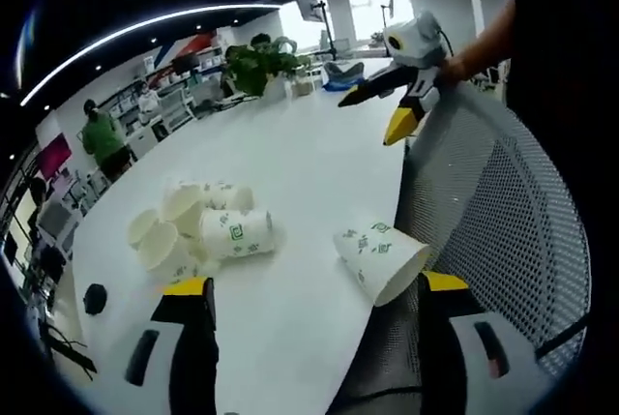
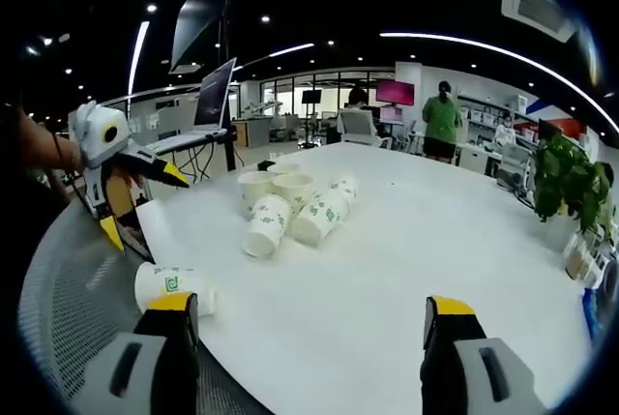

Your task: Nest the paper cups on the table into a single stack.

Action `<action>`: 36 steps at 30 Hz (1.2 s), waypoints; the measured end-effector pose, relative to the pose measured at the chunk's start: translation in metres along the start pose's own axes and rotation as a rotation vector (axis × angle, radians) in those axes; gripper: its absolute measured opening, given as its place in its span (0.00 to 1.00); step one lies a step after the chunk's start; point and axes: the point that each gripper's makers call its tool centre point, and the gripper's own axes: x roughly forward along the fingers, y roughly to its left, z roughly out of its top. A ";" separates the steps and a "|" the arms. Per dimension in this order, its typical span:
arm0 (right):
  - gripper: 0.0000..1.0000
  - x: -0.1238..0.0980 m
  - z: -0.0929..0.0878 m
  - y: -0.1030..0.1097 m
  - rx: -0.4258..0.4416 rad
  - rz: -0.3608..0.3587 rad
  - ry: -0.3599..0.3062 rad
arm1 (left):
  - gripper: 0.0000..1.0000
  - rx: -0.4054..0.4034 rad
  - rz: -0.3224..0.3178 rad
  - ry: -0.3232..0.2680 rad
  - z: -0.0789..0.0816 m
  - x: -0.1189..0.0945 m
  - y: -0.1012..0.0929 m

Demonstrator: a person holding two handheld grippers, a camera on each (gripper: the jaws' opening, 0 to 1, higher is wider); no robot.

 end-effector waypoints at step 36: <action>0.94 -0.001 -0.007 -0.004 -0.002 -0.011 0.034 | 0.23 0.096 -0.178 0.052 -0.009 0.043 -0.034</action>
